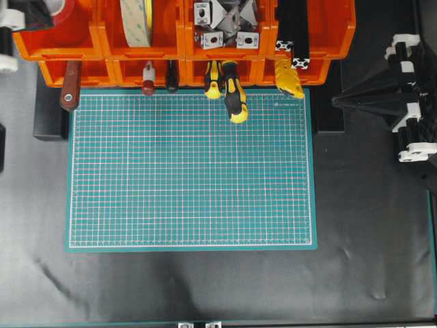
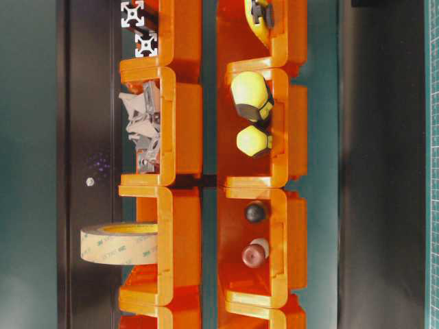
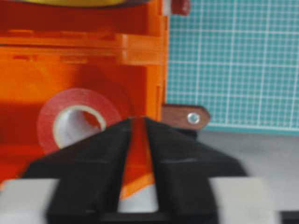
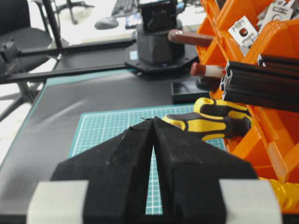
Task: Pick vinyl tape from container rack with left arm.
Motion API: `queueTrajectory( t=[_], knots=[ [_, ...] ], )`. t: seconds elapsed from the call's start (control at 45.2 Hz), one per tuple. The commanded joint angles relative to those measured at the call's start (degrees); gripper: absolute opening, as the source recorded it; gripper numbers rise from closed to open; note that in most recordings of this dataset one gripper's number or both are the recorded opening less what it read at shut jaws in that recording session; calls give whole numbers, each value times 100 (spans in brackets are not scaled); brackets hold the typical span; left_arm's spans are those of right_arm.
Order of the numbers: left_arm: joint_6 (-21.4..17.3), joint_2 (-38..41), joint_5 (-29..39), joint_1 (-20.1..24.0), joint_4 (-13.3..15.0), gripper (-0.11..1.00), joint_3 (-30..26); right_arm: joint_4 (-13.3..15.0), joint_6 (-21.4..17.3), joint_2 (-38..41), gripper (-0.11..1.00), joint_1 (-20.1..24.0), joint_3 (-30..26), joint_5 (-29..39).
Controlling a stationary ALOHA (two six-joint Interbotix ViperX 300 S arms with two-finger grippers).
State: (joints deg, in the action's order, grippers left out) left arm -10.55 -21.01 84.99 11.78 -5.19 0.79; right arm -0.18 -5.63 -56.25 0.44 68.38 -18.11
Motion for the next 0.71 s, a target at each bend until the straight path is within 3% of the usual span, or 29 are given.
queueTrajectory(
  t=[0.0, 0.155, 0.221, 0.376, 0.686],
  knots=[
    [-44, 88, 88, 62, -18, 28, -299, -9, -9, -26, 0, 18, -185, 0],
    [-149, 141, 185, 105, -18, 74, -281, -9, 0, -123, 0, 9, -185, 0],
    [-149, 141, 185, 132, -18, 86, -272, -9, 0, -158, 0, 18, -176, 35],
    [-149, 158, 185, 158, -18, 78, -176, -9, 0, -193, 0, 9, -149, 114],
    [-105, 123, -35, 246, -18, 78, 413, -9, 0, -185, 0, 18, -123, 123]
  ],
)
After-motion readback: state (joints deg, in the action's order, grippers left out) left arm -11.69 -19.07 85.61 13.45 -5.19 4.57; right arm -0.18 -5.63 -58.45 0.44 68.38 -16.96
